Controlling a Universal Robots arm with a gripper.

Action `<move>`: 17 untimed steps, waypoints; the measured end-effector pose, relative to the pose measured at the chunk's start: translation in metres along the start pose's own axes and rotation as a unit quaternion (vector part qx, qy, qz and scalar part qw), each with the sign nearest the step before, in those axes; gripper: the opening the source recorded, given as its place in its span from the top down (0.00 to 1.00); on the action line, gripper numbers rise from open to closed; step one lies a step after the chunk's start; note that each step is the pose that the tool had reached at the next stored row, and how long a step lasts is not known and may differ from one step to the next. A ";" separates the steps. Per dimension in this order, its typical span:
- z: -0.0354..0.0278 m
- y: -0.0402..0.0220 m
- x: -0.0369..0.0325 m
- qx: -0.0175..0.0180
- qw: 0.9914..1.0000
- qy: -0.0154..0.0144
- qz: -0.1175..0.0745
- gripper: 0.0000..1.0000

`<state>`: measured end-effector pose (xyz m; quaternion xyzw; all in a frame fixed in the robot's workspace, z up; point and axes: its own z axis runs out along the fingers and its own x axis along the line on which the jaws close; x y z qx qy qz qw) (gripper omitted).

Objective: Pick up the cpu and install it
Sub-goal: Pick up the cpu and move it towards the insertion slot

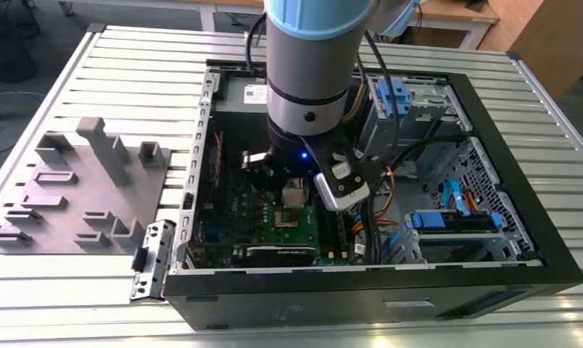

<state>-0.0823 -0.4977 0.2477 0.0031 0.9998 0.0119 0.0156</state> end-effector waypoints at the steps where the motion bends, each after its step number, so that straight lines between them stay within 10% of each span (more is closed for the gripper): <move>1: 0.0009 -0.0018 0.0000 0.000 1.000 0.000 0.000 0.53; 17: 0.0156 -0.0065 0.0004 0.000 1.000 0.000 0.000 0.53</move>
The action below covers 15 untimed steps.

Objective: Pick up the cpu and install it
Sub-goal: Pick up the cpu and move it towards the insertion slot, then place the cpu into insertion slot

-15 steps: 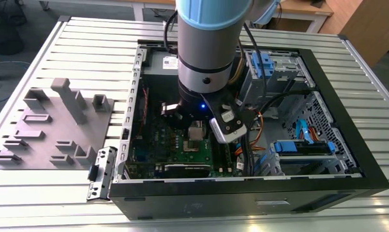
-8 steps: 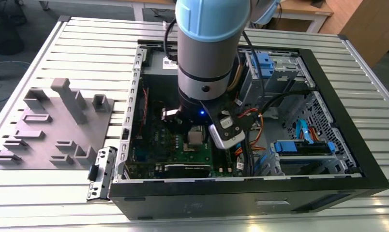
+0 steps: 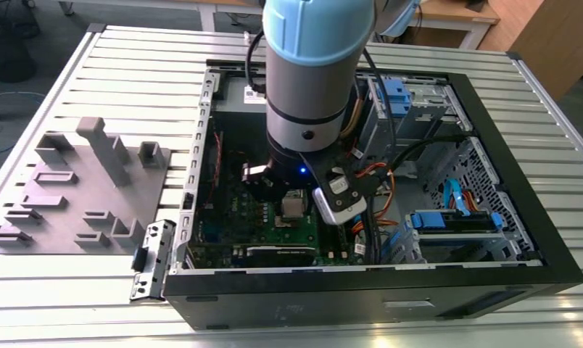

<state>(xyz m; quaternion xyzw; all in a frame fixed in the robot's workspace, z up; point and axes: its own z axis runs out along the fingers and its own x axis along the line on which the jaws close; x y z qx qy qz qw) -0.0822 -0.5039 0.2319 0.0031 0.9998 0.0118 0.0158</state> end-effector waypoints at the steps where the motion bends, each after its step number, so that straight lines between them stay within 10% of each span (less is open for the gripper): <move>1: 0.0002 0.0000 0.0000 0.000 1.000 0.000 0.000 0.53; 15: -0.0023 0.0001 0.0000 0.002 1.000 0.000 0.000 0.53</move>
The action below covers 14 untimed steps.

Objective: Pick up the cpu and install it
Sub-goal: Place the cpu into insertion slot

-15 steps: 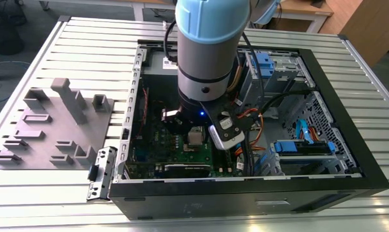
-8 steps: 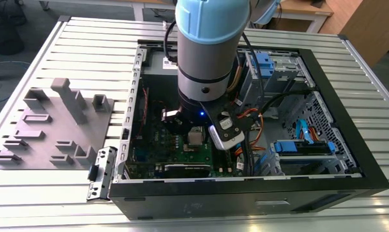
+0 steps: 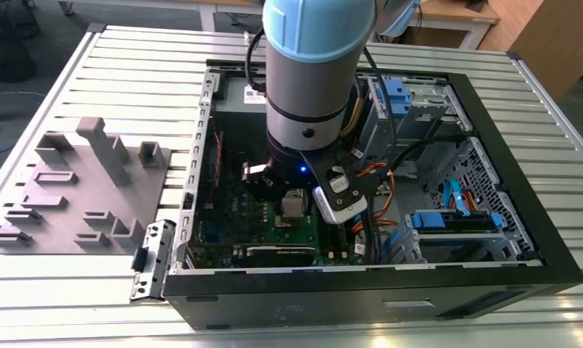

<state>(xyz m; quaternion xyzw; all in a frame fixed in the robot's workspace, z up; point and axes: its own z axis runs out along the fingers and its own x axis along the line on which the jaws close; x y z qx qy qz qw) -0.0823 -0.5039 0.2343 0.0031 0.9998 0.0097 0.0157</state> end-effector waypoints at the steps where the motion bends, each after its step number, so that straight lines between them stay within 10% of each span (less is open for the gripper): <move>1: 0.0000 0.0000 0.0000 0.000 1.000 0.000 0.000 0.53; 14: 0.0086 -0.0001 0.0003 0.000 1.000 0.000 0.000 0.53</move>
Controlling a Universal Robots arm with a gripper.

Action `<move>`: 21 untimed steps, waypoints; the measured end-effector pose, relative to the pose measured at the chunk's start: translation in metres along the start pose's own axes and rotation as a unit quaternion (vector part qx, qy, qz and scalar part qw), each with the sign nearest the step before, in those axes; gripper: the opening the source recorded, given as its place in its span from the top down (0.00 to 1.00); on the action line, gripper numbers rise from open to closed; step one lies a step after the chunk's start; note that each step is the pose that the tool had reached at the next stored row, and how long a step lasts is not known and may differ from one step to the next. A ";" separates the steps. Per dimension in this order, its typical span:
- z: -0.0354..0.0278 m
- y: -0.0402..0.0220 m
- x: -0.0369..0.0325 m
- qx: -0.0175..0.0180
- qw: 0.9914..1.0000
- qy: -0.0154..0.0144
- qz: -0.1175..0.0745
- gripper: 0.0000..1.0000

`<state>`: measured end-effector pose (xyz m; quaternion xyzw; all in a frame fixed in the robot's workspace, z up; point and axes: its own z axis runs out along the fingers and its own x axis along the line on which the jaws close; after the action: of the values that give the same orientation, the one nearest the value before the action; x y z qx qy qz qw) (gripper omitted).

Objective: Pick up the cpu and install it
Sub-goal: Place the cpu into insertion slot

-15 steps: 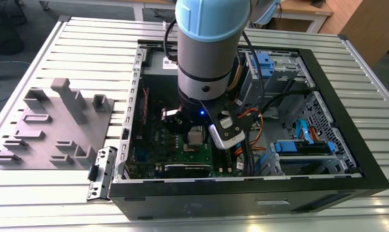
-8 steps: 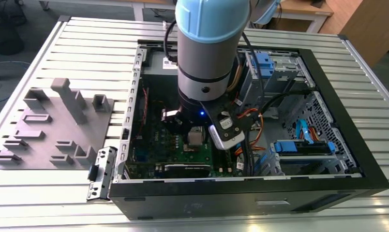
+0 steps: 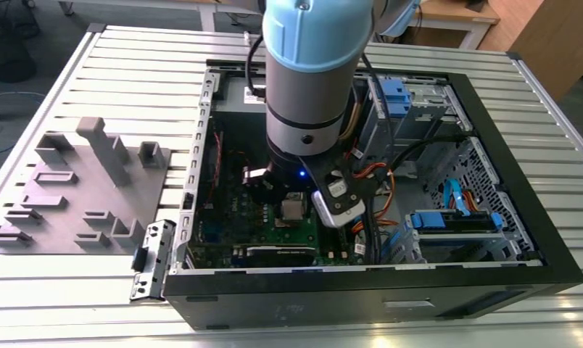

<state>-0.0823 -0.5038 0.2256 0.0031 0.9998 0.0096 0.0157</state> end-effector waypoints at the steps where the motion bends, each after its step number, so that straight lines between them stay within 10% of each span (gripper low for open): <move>1: 0.0009 0.0000 0.0000 0.000 1.000 0.000 0.000 0.53; 21: 0.0199 0.0022 0.0056 0.000 1.000 0.000 0.000 0.53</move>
<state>-0.0873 -0.5012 0.2056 0.0031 0.9998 0.0096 0.0157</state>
